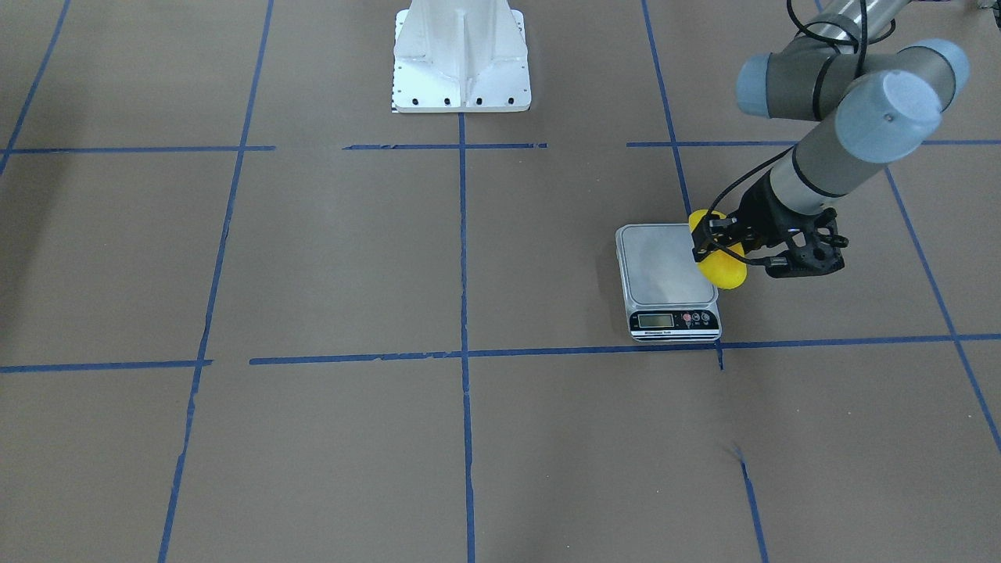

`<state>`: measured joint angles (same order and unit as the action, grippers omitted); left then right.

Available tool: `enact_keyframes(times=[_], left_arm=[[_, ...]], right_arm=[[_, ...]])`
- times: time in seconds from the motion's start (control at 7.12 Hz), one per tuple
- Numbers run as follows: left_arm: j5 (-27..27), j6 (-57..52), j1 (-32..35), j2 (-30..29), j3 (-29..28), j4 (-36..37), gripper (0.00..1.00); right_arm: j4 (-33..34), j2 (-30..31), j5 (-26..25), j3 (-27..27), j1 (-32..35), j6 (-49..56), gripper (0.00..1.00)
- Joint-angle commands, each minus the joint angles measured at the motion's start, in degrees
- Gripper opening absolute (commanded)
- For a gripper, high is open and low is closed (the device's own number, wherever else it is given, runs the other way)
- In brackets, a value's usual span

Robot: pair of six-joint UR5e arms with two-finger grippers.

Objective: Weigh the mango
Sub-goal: 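Carry the mango with the left gripper over the scale tray, then lower the mango onto the scale tray and open the left gripper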

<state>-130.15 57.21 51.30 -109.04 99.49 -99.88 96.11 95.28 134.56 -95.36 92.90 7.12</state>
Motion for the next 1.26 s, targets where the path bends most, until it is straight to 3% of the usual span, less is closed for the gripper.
enact_keyframes(times=[0.0, 0.14, 0.28, 0.42, 0.56, 0.84, 0.98, 1.12], left_arm=[[0.8, 1.8, -3.7, -1.9, -4.3, -3.4, 0.00], [1.9, 1.8, -3.8, -2.0, -4.6, -4.1, 0.00], [2.3, 1.7, -3.8, -2.0, -4.8, -4.2, 0.12], [2.3, 1.5, -3.9, -1.9, -4.7, -4.1, 0.71], [2.4, 1.5, -3.9, -1.8, -4.7, -4.2, 1.00], [2.6, 1.1, -3.2, -1.7, -3.7, -4.0, 1.00], [2.4, 0.5, 0.4, -1.2, 1.2, -2.1, 1.00], [2.0, -4.8, 6.8, -1.1, 5.8, 4.7, 1.00]], right_arm=[[0.0, 0.1, 0.0, 0.0, 0.0, 0.0, 1.00], [0.0, 0.0, 0.0, 0.0, 0.0, 0.0, 1.00], [0.0, 0.0, 0.0, 0.0, 0.0, 0.0, 1.00], [0.0, 0.0, 0.0, 0.0, 0.0, 0.0, 1.00], [0.0, 0.0, 0.0, 0.0, 0.0, 0.0, 1.00], [0.0, 0.0, 0.0, 0.0, 0.0, 0.0, 1.00], [0.0, 0.0, 0.0, 0.0, 0.0, 0.0, 1.00], [0.0, 0.0, 0.0, 0.0, 0.0, 0.0, 1.00]])
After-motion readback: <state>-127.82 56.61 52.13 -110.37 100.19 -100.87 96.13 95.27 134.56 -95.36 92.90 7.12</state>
